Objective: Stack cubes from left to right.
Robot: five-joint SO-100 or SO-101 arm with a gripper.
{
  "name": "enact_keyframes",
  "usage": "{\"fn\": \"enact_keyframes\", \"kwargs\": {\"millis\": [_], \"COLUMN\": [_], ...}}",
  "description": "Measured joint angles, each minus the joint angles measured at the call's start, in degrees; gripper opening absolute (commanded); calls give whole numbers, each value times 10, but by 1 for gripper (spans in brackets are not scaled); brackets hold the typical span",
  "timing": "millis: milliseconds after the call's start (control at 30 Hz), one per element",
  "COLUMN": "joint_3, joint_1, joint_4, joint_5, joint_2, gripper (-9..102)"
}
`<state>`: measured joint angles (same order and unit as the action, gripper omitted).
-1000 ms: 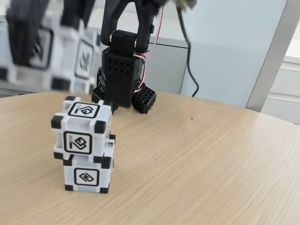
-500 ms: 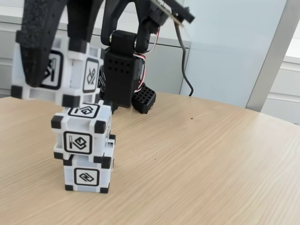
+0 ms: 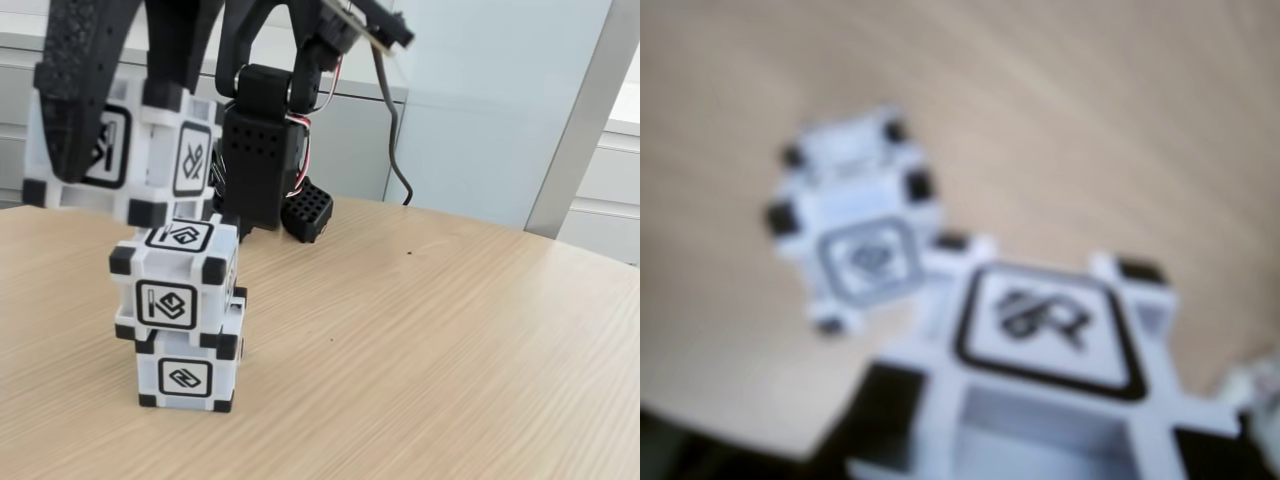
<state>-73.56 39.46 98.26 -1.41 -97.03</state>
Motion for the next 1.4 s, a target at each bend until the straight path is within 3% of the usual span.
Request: {"fn": "enact_keyframes", "kwargs": {"millis": [1400], "joint_3": [-142], "joint_1": [-1], "joint_4": [0], "joint_5": [33], "joint_2": [-102], "gripper": [13]}}
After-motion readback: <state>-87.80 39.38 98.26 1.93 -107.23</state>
